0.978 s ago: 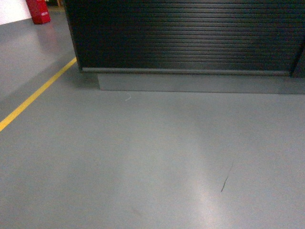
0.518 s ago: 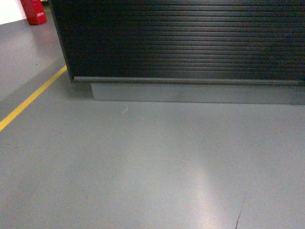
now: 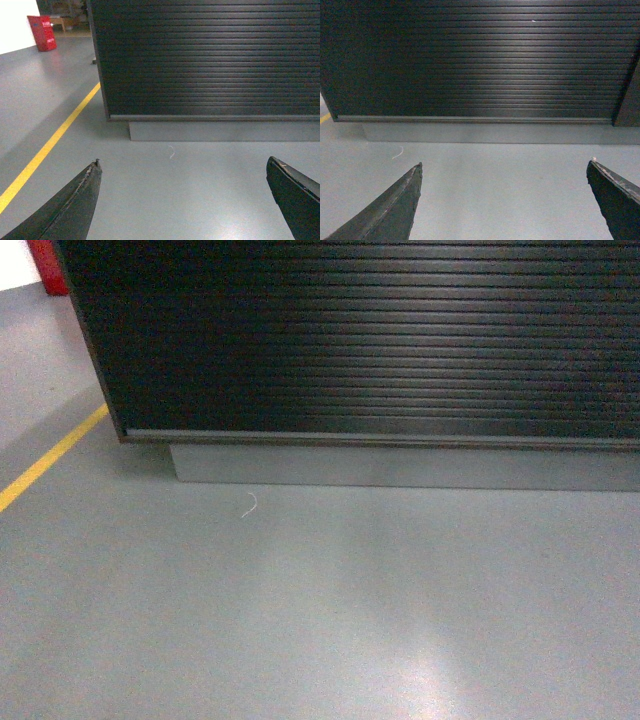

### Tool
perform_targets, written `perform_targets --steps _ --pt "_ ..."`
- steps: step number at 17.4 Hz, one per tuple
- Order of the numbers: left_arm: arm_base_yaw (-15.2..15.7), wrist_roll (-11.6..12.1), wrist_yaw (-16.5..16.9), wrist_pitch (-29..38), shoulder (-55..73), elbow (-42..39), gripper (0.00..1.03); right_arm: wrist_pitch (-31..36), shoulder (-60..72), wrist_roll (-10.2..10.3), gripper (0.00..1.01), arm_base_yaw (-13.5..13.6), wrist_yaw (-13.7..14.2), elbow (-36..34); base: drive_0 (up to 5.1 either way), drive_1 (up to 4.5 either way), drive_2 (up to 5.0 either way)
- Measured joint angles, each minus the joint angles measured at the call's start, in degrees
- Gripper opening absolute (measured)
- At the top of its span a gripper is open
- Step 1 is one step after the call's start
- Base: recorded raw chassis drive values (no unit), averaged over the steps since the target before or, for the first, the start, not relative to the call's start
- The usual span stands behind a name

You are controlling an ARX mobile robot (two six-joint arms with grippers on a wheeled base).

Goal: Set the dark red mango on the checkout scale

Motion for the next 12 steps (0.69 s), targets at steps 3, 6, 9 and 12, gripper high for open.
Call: perform_targets --steps 3,6,9,12 --pt "0.0 0.0 -0.04 0.07 0.0 0.0 0.98 0.02 0.0 0.0 0.98 0.0 0.0 0.0 0.1 4.39 -4.3" --pt "0.0 0.0 -0.02 -0.2 0.0 0.0 0.98 -0.2 0.0 -0.02 0.98 0.0 -0.02 0.0 0.1 4.39 -4.3" --pt "0.0 0.0 -0.02 -0.11 0.0 0.0 0.98 -0.02 0.0 0.0 0.98 0.0 -0.04 0.0 0.1 4.39 -4.3" --pt "0.0 0.0 -0.09 -0.07 0.0 0.0 0.98 -0.02 0.0 0.0 0.98 0.0 -0.04 0.0 0.1 4.39 -4.3"
